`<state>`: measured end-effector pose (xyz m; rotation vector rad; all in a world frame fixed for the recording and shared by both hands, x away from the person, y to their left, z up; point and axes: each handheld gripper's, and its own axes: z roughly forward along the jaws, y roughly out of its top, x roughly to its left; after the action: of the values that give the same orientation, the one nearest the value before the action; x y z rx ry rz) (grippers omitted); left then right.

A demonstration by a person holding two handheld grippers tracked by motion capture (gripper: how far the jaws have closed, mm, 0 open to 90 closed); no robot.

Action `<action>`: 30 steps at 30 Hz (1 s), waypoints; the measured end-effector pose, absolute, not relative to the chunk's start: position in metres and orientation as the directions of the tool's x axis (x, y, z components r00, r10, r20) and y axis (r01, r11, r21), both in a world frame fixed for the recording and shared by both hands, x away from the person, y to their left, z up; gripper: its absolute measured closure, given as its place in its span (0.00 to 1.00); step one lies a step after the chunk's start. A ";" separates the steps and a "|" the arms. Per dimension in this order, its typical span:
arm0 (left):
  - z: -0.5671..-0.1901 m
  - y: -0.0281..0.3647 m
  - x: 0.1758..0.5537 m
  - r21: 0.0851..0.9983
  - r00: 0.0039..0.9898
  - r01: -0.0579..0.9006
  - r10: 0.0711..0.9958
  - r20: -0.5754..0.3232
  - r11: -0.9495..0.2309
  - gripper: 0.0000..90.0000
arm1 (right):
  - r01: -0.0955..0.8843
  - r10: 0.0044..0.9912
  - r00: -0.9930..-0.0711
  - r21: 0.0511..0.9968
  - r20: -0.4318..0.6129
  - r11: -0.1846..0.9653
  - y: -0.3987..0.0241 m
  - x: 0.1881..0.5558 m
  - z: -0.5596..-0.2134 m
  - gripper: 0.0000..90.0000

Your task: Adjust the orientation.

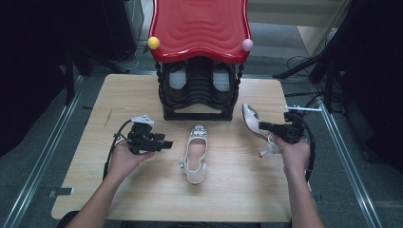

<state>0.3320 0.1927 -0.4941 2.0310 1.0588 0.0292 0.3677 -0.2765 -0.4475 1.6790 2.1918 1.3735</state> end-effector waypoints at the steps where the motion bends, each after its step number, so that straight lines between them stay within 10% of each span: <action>1: -0.494 0.193 0.332 0.678 0.646 0.668 0.690 -0.326 -0.305 0.49 | 0.747 0.797 -0.410 0.664 0.443 0.015 -0.275 0.365 -0.447 0.98; 30: -0.495 0.190 0.333 0.685 0.654 0.660 0.685 -0.323 -0.308 0.49 | 0.778 0.746 -0.505 0.604 0.435 0.175 -0.217 0.343 -0.472 0.97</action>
<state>0.3330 0.1902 -0.4950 2.0300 1.0442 0.0366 0.3434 -0.2172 -0.4721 1.5817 2.4375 1.2942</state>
